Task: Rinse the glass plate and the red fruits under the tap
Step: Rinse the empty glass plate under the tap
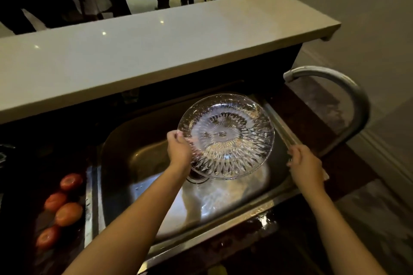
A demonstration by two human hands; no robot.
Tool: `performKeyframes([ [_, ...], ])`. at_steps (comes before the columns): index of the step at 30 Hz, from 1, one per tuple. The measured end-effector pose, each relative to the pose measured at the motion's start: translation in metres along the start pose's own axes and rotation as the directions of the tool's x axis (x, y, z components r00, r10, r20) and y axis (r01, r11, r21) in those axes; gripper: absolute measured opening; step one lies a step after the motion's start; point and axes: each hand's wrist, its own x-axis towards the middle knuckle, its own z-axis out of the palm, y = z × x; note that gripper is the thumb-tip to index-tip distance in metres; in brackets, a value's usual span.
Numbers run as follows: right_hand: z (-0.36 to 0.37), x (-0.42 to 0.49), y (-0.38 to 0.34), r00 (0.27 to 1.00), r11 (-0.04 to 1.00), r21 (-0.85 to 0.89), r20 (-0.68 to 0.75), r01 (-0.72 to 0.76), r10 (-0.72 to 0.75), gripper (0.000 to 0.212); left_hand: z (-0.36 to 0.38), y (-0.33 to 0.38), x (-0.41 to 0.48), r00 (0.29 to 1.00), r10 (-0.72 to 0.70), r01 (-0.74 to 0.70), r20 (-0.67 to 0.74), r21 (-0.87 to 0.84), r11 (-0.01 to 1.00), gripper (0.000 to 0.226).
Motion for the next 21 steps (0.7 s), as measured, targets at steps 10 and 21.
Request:
performKeyframes([
  [10, 0.013, 0.009, 0.006, 0.992, 0.997, 0.07, -0.117, -0.034, 0.042, 0.031, 0.019, 0.013, -0.004, 1.0, -0.019, 0.02, 0.009, -0.028, 0.999, 0.013],
  [21, 0.009, 0.019, -0.005, 0.992, 0.993, 0.041, -0.061, -0.111, 0.113, 0.027, 0.025, 0.023, -0.01, 1.0, -0.007, 0.007, 0.018, -0.017, 1.0, 0.013],
])
